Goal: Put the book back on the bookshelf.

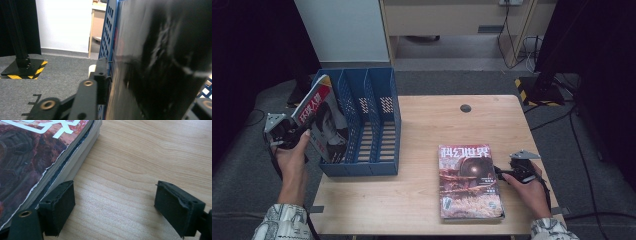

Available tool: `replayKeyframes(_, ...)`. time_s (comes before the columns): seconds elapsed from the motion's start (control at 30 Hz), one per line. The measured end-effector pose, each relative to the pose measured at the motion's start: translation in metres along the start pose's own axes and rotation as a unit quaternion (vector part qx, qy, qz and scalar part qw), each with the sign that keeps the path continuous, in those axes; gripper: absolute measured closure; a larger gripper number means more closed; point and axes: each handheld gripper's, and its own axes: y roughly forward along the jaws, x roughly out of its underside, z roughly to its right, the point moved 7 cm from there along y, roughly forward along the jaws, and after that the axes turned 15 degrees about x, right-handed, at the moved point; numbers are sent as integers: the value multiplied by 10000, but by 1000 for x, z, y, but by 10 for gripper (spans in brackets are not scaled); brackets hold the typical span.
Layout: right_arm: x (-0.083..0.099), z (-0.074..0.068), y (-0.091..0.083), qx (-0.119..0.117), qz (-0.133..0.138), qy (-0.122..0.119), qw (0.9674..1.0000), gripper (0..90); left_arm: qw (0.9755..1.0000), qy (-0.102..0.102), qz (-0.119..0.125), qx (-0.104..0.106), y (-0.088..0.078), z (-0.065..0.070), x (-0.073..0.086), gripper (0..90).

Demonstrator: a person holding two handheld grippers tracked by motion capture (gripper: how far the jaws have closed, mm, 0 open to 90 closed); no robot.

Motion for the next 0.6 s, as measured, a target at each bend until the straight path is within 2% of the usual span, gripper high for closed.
replayKeyframes(0.2,0,0,0,9,-1,6,10000,168,10000,39,-45,26,-4,3,2,541)
replayKeyframes(0.27,0,0,0,10,0,10,10000,168,10000,23,-12,24,-6,4,3,475)
replayKeyframes(0.5,0,0,0,14,4,26,10000,168,9997,186,-110,83,-9,9,10,367)
replayKeyframes(0.6,1,0,-1,15,-4,21,10000,167,9997,184,-129,114,-10,11,13,341)
